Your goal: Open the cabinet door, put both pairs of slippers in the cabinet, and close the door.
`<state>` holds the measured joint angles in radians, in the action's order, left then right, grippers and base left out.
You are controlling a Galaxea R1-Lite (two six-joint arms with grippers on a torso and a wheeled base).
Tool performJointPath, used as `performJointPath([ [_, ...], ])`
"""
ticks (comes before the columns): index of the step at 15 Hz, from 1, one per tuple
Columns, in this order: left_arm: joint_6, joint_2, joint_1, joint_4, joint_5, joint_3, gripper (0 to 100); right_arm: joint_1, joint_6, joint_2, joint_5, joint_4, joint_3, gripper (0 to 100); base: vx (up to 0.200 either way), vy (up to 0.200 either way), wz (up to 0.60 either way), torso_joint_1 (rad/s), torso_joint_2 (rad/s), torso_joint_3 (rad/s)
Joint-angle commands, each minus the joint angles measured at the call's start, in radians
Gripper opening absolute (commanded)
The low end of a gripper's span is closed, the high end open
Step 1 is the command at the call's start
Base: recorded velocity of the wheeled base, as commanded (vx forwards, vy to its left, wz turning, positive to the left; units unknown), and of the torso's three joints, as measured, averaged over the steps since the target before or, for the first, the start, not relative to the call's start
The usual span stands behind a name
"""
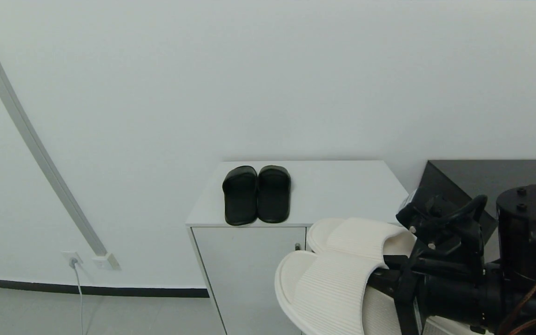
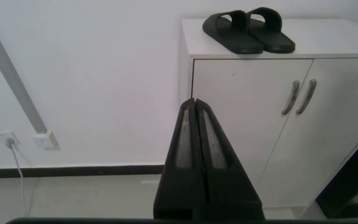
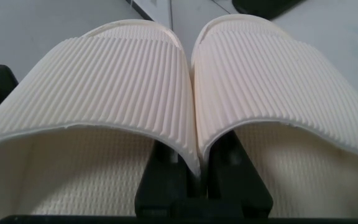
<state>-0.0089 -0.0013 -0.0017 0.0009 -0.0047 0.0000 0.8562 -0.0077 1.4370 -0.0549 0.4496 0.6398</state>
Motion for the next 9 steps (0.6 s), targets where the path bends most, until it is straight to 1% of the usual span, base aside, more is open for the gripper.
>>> performJointPath([
  [1,0.000,0.001,0.000,0.001,0.000,0.000,0,-0.003,-0.005,0.000,0.004,0.000,-0.008,0,0.000,0.000,0.00,0.000,0.00,0.000],
  [9,0.003,0.001,0.000,0.001,0.003,0.000,0,-0.006,-0.006,-0.017,0.003,0.001,-0.028,0,0.000,0.000,0.00,-0.006,0.01,0.009],
])
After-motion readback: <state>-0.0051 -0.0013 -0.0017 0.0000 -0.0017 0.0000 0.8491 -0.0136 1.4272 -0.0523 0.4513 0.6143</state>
